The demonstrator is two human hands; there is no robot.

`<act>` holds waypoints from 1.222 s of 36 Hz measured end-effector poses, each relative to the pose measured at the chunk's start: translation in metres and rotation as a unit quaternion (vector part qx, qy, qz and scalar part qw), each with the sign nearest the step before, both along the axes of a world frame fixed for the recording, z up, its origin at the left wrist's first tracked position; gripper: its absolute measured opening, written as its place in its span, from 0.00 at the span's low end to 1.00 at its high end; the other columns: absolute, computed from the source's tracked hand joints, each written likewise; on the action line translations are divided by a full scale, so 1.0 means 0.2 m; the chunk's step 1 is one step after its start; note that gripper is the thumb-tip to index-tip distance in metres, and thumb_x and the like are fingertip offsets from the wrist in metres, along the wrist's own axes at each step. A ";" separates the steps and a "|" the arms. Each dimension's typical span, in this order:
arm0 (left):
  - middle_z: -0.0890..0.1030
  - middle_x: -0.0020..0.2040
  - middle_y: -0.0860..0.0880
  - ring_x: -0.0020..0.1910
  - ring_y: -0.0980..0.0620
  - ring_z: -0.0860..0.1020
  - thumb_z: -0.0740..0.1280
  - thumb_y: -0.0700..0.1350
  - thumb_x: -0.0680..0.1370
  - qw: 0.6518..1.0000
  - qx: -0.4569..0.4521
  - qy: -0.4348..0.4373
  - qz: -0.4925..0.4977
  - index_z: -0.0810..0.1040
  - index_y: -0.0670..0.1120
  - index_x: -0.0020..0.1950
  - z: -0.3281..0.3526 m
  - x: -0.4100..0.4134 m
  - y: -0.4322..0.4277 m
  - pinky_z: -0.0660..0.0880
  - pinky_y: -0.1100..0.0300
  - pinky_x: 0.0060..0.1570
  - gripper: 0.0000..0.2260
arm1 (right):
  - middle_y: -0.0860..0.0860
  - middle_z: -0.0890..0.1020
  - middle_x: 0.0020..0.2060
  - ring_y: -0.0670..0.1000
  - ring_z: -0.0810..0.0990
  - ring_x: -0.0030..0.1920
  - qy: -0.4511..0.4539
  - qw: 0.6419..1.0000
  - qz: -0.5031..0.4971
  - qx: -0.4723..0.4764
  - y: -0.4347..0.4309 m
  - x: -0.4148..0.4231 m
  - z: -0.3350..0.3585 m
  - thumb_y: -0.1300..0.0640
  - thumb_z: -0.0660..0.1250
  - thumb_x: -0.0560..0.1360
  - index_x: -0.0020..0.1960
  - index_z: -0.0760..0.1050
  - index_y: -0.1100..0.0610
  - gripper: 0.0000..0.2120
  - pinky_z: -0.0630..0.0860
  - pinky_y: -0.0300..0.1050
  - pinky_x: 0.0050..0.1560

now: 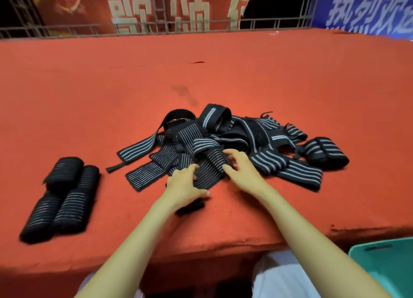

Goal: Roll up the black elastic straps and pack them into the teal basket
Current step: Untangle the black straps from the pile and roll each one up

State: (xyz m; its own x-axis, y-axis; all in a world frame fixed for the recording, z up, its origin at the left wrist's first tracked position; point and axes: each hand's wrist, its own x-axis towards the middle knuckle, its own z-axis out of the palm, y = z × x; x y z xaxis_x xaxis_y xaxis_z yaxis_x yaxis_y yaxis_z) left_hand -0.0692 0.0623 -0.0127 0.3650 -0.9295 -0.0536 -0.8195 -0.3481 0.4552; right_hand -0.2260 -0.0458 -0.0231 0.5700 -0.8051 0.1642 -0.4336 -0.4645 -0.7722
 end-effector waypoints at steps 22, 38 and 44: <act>0.77 0.51 0.49 0.53 0.52 0.75 0.75 0.49 0.70 0.976 -0.059 0.180 0.105 0.76 0.52 0.51 -0.05 0.39 0.54 0.72 0.56 0.55 0.14 | 0.50 0.53 0.77 0.58 0.43 0.77 0.304 0.886 0.053 -0.345 0.16 0.25 -0.04 0.65 0.57 0.75 0.77 0.55 0.49 0.33 0.37 0.68 0.70; 0.67 0.50 0.51 0.51 0.54 0.60 0.73 0.49 0.72 0.995 -0.063 0.052 -0.058 0.75 0.55 0.40 0.00 0.41 0.57 0.60 0.61 0.55 0.07 | 0.55 0.60 0.70 0.57 0.49 0.74 0.428 0.853 0.111 -0.279 0.14 0.35 0.06 0.65 0.54 0.77 0.72 0.58 0.53 0.25 0.37 0.75 0.67; 0.76 0.35 0.58 0.32 0.61 0.69 0.73 0.41 0.71 0.939 -0.326 0.112 -0.010 0.79 0.52 0.39 0.06 0.45 0.67 0.65 0.69 0.38 0.07 | 0.51 0.57 0.74 0.54 0.43 0.77 0.422 0.865 0.116 -0.245 0.13 0.32 0.05 0.64 0.54 0.77 0.74 0.57 0.52 0.26 0.38 0.74 0.67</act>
